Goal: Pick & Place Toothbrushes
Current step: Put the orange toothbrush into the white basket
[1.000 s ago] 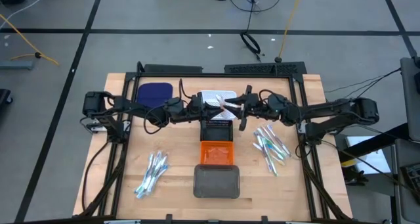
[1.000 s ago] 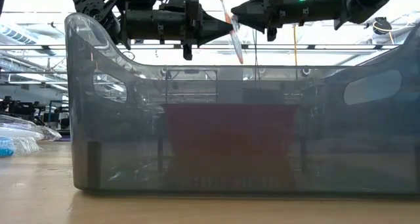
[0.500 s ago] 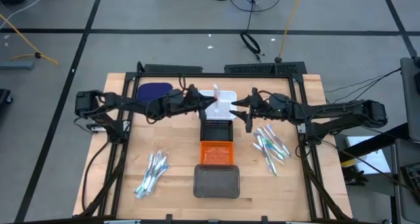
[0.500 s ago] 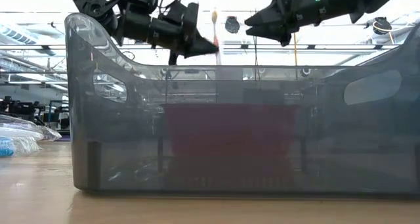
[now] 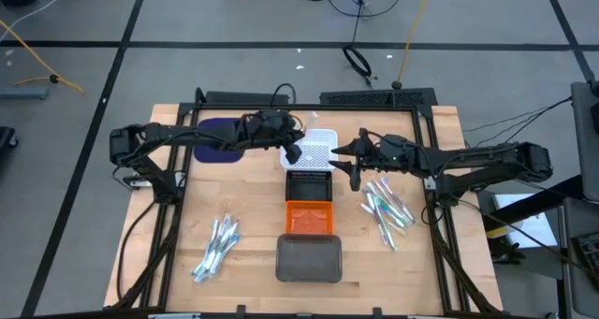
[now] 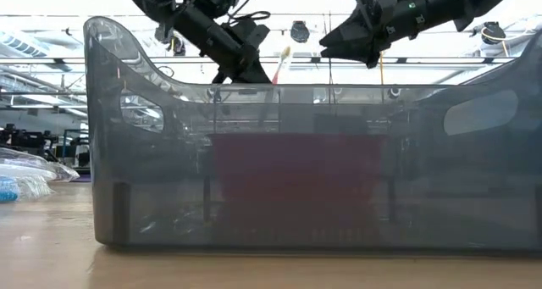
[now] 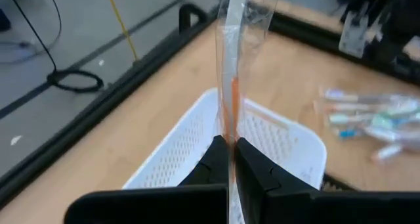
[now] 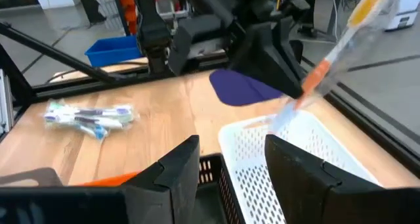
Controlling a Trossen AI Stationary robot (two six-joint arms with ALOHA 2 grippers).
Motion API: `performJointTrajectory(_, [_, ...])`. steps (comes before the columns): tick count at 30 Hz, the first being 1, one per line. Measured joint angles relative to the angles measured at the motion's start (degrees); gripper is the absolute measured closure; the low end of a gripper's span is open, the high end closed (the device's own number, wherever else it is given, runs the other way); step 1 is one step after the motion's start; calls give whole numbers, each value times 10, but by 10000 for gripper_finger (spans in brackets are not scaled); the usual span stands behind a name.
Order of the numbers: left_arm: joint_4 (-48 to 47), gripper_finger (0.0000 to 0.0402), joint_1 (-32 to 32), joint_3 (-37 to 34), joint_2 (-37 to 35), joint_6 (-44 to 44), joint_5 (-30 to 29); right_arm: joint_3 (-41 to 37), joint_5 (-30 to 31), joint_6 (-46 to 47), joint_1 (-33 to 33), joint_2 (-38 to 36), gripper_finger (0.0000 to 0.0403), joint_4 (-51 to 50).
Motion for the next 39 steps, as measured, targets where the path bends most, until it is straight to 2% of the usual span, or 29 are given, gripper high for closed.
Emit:
performJointTrajectory(8, [-52,402,2,14,0,-16,6,0,0,0,17,0,238,-4])
performJointTrajectory(26, [-56,400,-2,14,82,-29,34,0,1,-2,36,0,238,-11])
performJointTrajectory(39, [-55,339,-2,14,89,-16,29,0,1,-2,36,0,238,-13])
